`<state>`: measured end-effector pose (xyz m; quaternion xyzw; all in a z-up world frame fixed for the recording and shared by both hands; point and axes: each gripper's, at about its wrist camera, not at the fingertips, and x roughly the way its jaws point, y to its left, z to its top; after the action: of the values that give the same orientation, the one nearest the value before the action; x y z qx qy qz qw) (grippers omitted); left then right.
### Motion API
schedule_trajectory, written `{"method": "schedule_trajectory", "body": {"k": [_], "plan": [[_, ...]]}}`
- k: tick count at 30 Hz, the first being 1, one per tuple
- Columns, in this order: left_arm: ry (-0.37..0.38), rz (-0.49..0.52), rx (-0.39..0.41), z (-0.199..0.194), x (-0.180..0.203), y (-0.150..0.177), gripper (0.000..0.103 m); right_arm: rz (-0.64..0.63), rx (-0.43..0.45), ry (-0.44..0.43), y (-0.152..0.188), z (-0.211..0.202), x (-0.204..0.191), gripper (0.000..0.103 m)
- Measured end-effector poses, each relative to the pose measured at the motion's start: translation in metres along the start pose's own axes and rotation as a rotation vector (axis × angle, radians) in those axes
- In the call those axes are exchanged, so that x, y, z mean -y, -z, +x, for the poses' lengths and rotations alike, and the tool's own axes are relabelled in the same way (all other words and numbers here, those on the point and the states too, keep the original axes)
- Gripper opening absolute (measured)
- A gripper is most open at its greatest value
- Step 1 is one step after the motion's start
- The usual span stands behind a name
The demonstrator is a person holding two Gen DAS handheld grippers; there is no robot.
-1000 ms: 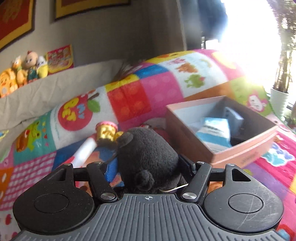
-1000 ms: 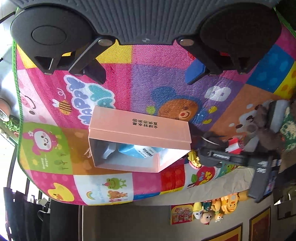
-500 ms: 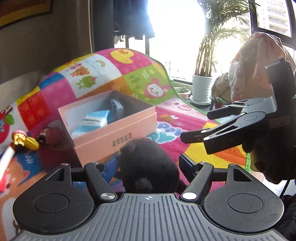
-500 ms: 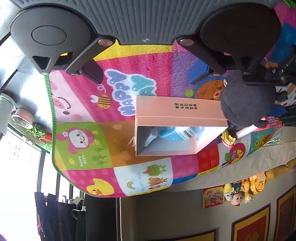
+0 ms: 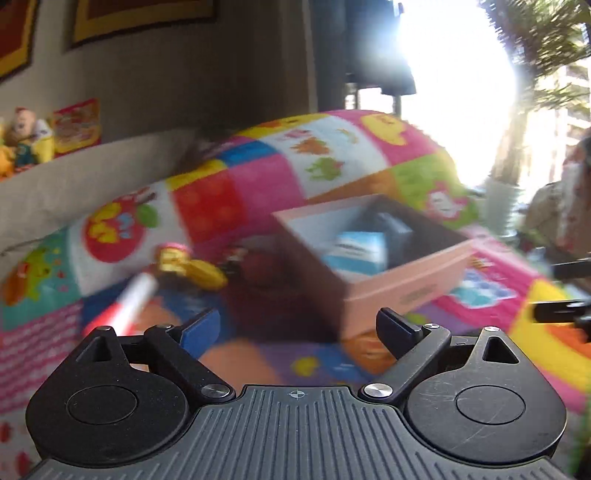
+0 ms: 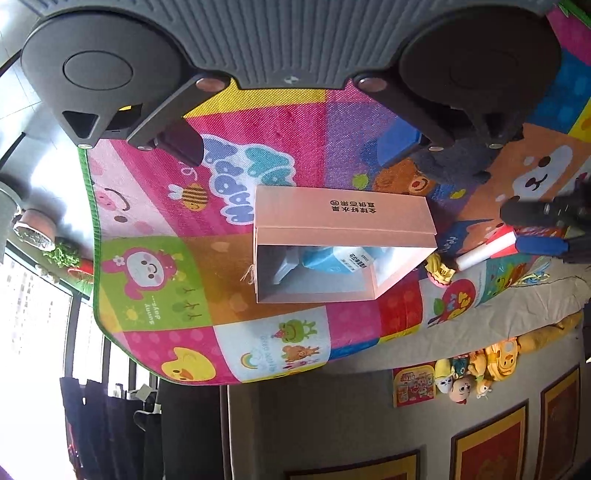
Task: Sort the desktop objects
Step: 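Grasp the red-and-white rocket toy with the left tool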
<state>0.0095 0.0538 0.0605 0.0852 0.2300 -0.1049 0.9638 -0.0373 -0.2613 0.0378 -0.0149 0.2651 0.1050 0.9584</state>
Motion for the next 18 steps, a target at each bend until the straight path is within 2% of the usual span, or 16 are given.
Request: {"method": "schedule_trajectory", "body": {"k": [2, 3, 5, 6, 7, 8, 10, 15, 16, 17, 18], "plan": [[-0.208, 0.048, -0.036, 0.032, -0.031, 0.004, 0.087, 0.003, -0.013, -0.009, 0.000, 0.003, -0.002, 0.100], [-0.282, 0.052, -0.073, 0.051, -0.049, 0.006, 0.086, 0.001, -0.017, -0.012, 0.001, 0.004, -0.003, 0.100], [-0.344, 0.028, -0.141, 0.083, -0.080, 0.007, 0.086, -0.014, -0.021, -0.018, 0.001, 0.005, -0.007, 0.100], [-0.352, 0.012, -0.175, 0.097, -0.093, 0.007, 0.086, -0.023, -0.022, -0.019, 0.000, 0.005, -0.009, 0.100], [-0.357, -0.008, -0.197, 0.106, -0.103, 0.008, 0.081, -0.031, -0.022, -0.017, 0.000, 0.006, -0.011, 0.100], [-0.355, -0.035, -0.216, 0.114, -0.111, 0.009, 0.066, -0.037, -0.021, -0.013, 0.000, 0.006, -0.013, 0.100], [-0.333, -0.090, -0.246, 0.122, -0.121, 0.009, 0.046, -0.039, -0.022, -0.008, -0.001, 0.006, -0.014, 0.100], [-0.284, -0.107, -0.196, 0.096, -0.105, 0.008, 0.041, -0.041, -0.018, -0.012, -0.001, 0.004, -0.013, 0.100], [-0.266, -0.111, -0.184, 0.085, -0.097, 0.007, 0.039, -0.038, -0.018, -0.014, -0.001, 0.004, -0.013, 0.100], [-0.238, -0.113, -0.170, 0.073, -0.089, 0.007, 0.032, -0.034, -0.018, -0.016, -0.001, 0.004, -0.012, 0.100], [-0.209, -0.115, -0.155, 0.059, -0.081, 0.007, 0.031, -0.030, -0.017, -0.017, -0.001, 0.004, -0.011, 0.100]]}}
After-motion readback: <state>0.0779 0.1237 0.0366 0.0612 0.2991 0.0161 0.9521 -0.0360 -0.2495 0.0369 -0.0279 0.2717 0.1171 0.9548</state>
